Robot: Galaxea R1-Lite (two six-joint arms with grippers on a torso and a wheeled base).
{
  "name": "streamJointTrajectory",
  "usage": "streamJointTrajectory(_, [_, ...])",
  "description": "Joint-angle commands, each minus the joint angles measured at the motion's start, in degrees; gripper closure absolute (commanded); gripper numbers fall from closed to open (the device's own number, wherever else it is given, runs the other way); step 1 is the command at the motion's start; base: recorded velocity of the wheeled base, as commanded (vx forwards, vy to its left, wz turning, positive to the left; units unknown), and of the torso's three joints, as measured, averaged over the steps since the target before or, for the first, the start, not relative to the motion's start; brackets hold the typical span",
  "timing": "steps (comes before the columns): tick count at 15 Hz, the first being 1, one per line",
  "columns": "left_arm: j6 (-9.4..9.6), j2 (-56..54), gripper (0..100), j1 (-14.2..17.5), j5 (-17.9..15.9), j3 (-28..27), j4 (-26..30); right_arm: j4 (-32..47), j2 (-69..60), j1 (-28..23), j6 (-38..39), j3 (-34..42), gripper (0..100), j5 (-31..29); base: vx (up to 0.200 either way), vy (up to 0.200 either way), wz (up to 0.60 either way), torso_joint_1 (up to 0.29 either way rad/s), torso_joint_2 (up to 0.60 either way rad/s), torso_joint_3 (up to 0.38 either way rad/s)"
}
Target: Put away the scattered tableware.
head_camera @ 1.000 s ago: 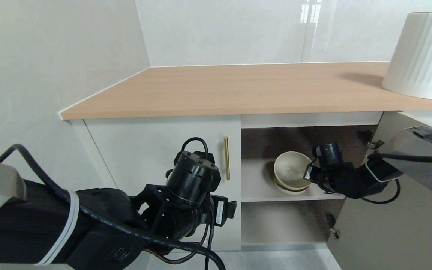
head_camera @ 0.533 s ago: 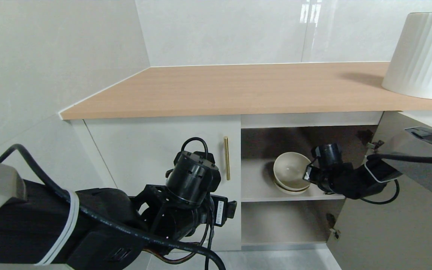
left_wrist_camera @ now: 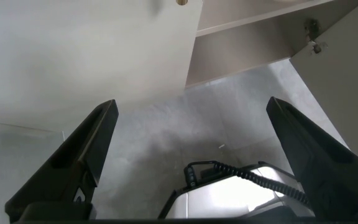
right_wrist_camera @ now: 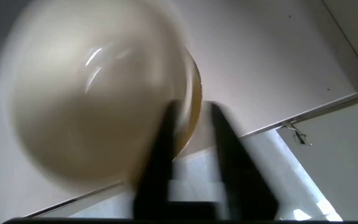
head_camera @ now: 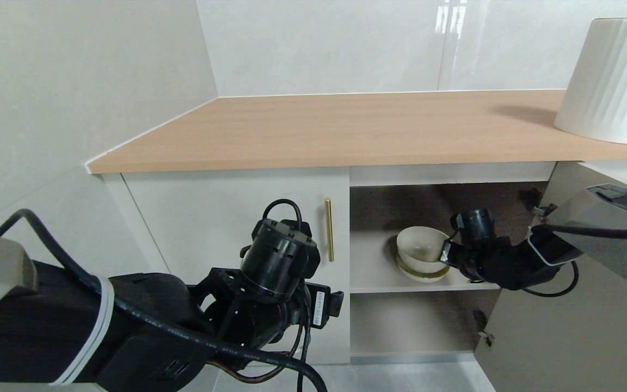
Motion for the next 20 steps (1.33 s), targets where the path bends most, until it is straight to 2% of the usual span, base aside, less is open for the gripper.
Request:
streamJointTrajectory(1, [-0.08,-0.02,0,-0.01,0.03,0.0,-0.03,0.01,-0.12,0.01,0.01,0.13,0,-0.01,0.0,0.0,0.0,0.0,0.0,0.0])
streamJointTrajectory(7, [-0.16,-0.28,0,0.6,0.03,-0.17,-0.03,0.1,-2.05,0.01,0.1,1.88,0,0.25,0.0,0.0,0.0,0.0,0.0,0.0])
streamJointTrajectory(8, [-1.92,-1.51,0,1.57,-0.14,-0.7,0.06,0.89,-5.56,0.54,0.1,4.35,0,1.13,0.0,0.0,0.0,0.0,0.0,0.0])
streamJointTrajectory(9, [-2.45,-2.65,0,2.36,-0.23,-0.88,0.06,2.56,-8.38,1.5,0.1,5.84,0,2.36,0.0,0.0,0.0,0.0,0.0,0.0])
streamJointTrajectory(11, [-2.54,-6.79,0,3.68,-0.41,0.35,0.41,10.56,-17.69,3.96,0.1,9.79,0,7.37,0.0,0.0,0.0,0.0,0.0,0.0])
streamJointTrajectory(13, [-2.54,-9.69,0,7.28,-1.9,3.52,0.41,19.96,-27.01,7.13,0.1,13.4,0,10.8,0.0,0.0,0.0,0.0,0.0,0.0])
streamJointTrajectory(16, [-2.27,-15.22,0,11.41,-2.78,7.74,0.5,28.4,-37.21,10.47,0.1,16.39,0,12.47,0.0,0.0,0.0,0.0,0.0,0.0])
streamJointTrajectory(17, [-2.27,-18.39,0,12.21,-2.78,8.44,0.67,30.77,-40.28,10.91,0.1,17.62,0,12.56,0.0,0.0,0.0,0.0,0.0,0.0])
streamJointTrajectory(19, [-2.27,-25.24,0,12.64,-2.78,9.41,4.8,37.45,-47.22,10.47,0.19,19.9,0,12.73,0.0,0.0,0.0,0.0,0.0,0.0])
streamJointTrajectory(20, [-2.36,-25.59,0,12.82,-2.69,9.93,5.6,38.68,-48.81,11.26,0.1,21.13,0,12.82,0.0,0.0,0.0,0.0,0.0,0.0])
